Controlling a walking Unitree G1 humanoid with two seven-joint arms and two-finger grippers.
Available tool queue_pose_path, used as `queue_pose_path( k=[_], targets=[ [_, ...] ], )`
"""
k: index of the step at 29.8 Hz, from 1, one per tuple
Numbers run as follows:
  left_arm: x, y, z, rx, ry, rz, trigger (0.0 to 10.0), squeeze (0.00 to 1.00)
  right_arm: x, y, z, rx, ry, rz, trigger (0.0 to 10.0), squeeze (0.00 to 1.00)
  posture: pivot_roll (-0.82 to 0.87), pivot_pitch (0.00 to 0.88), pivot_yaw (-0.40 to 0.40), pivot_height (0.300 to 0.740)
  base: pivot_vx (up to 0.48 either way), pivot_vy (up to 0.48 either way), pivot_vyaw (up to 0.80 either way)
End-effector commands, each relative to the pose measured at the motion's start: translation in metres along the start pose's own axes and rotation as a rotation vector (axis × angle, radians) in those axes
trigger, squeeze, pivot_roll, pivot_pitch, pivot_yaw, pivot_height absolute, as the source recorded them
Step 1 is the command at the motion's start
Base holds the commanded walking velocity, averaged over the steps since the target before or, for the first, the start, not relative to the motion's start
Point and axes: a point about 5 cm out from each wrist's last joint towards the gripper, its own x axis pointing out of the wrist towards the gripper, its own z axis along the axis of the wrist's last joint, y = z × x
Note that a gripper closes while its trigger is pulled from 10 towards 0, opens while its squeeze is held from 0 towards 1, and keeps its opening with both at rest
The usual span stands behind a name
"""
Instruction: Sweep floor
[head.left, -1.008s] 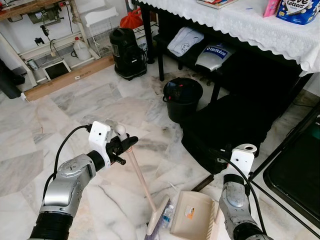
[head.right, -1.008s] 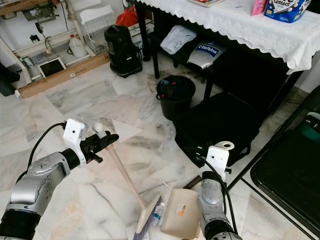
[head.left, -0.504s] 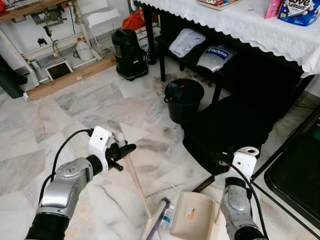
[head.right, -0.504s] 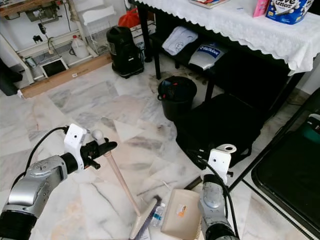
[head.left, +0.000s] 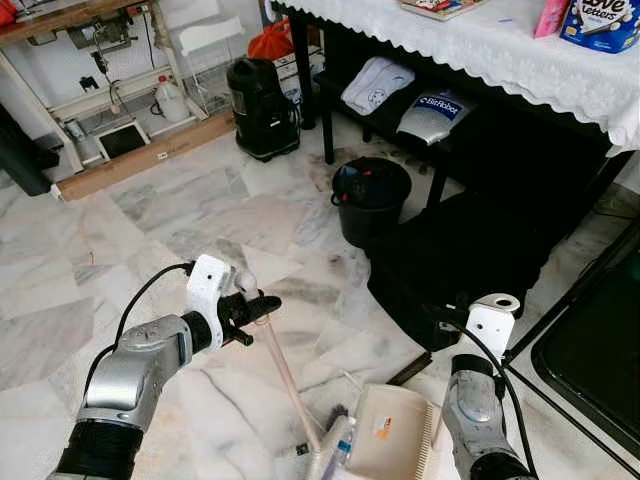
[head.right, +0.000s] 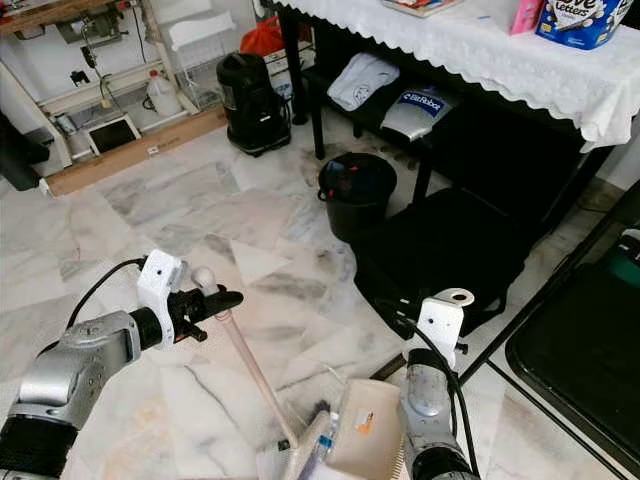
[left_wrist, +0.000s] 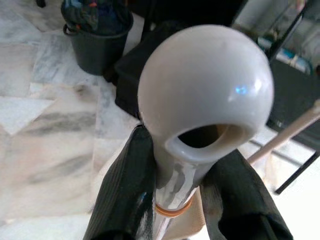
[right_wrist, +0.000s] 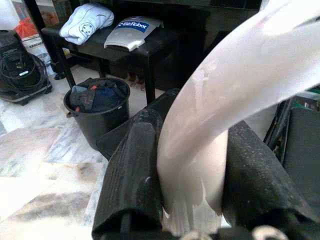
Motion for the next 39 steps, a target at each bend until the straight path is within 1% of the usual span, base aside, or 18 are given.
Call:
queue_pose_path(
  k=[1, 10, 12, 14, 15, 16, 17, 18, 20, 22, 23, 24, 26, 32, 35, 37, 38, 39],
  targets=[
    [0.003, -0.009, 0.004, -0.097, -0.04, -0.075, 10.0, 0.0, -0.015, 0.008, -0.02, 0.04, 0.124, 0.013, 10.0, 0.0, 0.02, 0.124, 0.135, 0.74, 0.0, 0.0, 0.0],
    [0.002, -0.011, 0.009, -0.151, -0.07, -0.096, 10.0, 0.0, -0.013, 0.008, -0.019, 0.045, 0.123, 0.017, 10.0, 0.0, 0.02, 0.126, 0.13, 0.74, 0.0, 0.0, 0.0],
    [0.002, -0.011, 0.01, -0.145, -0.077, -0.094, 10.0, 0.0, -0.013, 0.008, -0.019, 0.045, 0.122, 0.017, 10.0, 0.0, 0.02, 0.126, 0.13, 0.74, 0.0, 0.0, 0.0],
    [0.001, -0.009, 0.015, -0.116, -0.119, -0.066, 10.0, 0.0, -0.013, 0.009, -0.019, 0.046, 0.121, 0.019, 10.0, 0.0, 0.02, 0.125, 0.129, 0.74, 0.0, 0.0, 0.0],
    [0.001, -0.009, 0.015, -0.116, -0.119, -0.066, 10.0, 0.0, -0.013, 0.009, -0.019, 0.046, 0.121, 0.019, 10.0, 0.0, 0.02, 0.125, 0.129, 0.74, 0.0, 0.0, 0.0],
    [0.0, -0.005, 0.02, -0.102, -0.154, -0.033, 10.0, 0.0, -0.013, 0.009, -0.019, 0.047, 0.12, 0.02, 10.0, 0.0, 0.02, 0.125, 0.129, 0.74, 0.0, 0.0, 0.0],
    [-0.002, 0.003, 0.035, -0.05, -0.246, 0.055, 10.0, 0.0, -0.013, 0.009, -0.018, 0.05, 0.119, 0.025, 10.0, 0.0, 0.02, 0.125, 0.129, 0.74, 0.0, 0.0, 0.0],
    [-0.002, 0.003, 0.035, -0.05, -0.246, 0.055, 10.0, 0.0, -0.013, 0.009, -0.018, 0.05, 0.119, 0.025, 10.0, 0.0, 0.02, 0.125, 0.129, 0.74, 0.0, 0.0, 0.0],
    [-0.005, 0.01, 0.05, -0.023, -0.343, 0.127, 10.0, 0.0, -0.013, 0.01, -0.018, 0.051, 0.119, 0.029, 10.0, 0.0, 0.02, 0.124, 0.127, 0.74, 0.0, 0.0, 0.0],
    [-0.009, 0.014, 0.062, 0.002, -0.417, 0.182, 10.0, 0.0, -0.013, 0.01, -0.018, 0.052, 0.119, 0.031, 10.0, 0.0, 0.02, 0.124, 0.128, 0.74, 0.0, 0.0, 0.0],
    [-0.009, 0.014, 0.062, 0.002, -0.417, 0.182, 10.0, 0.0, -0.013, 0.01, -0.018, 0.052, 0.119, 0.031, 10.0, 0.0, 0.02, 0.124, 0.128, 0.74, 0.0, 0.0, 0.0],
    [-0.012, 0.016, 0.067, 0.013, -0.457, 0.214, 10.0, 0.0, -0.013, 0.01, -0.018, 0.052, 0.12, 0.032, 10.0, 0.0, 0.02, 0.124, 0.129, 0.74, 0.0, 0.0, 0.0],
    [-0.014, 0.019, 0.072, 0.041, -0.488, 0.252, 10.0, 0.0, -0.014, 0.009, -0.019, 0.053, 0.12, 0.032, 10.0, 0.0, 0.02, 0.124, 0.129, 0.74, 0.0, 0.0, 0.0],
    [-0.013, 0.023, 0.068, 0.098, -0.488, 0.319, 10.0, 0.0, -0.014, 0.009, -0.019, 0.061, 0.114, 0.035, 10.0, 0.0, 0.02, 0.122, 0.129, 0.74, 0.0, 0.0, 0.0],
    [-0.012, 0.025, 0.065, 0.104, -0.486, 0.337, 10.0, 0.0, -0.014, 0.008, -0.018, 0.067, 0.106, 0.036, 10.0, 0.0, 0.02, 0.121, 0.129, 0.74, 0.0, 0.0, 0.0],
    [-0.009, 0.027, 0.056, 0.19, -0.45, 0.36, 10.0, 0.0, -0.014, 0.007, -0.017, 0.074, 0.096, 0.034, 10.0, 0.0, 0.02, 0.119, 0.129, 0.74, 0.0, 0.0, 0.0],
    [-0.009, 0.027, 0.056, 0.19, -0.45, 0.36, 10.0, 0.0, -0.014, 0.007, -0.017, 0.074, 0.096, 0.034, 10.0, 0.0, 0.02, 0.119, 0.129, 0.74, 0.0, 0.0, 0.0],
    [-0.008, 0.026, 0.054, 0.221, -0.433, 0.355, 10.0, 0.0, -0.014, 0.007, -0.017, 0.074, 0.096, 0.033, 10.0, 0.0, 0.02, 0.119, 0.128, 0.74, 0.0, 0.0, 0.0]
  ],
)
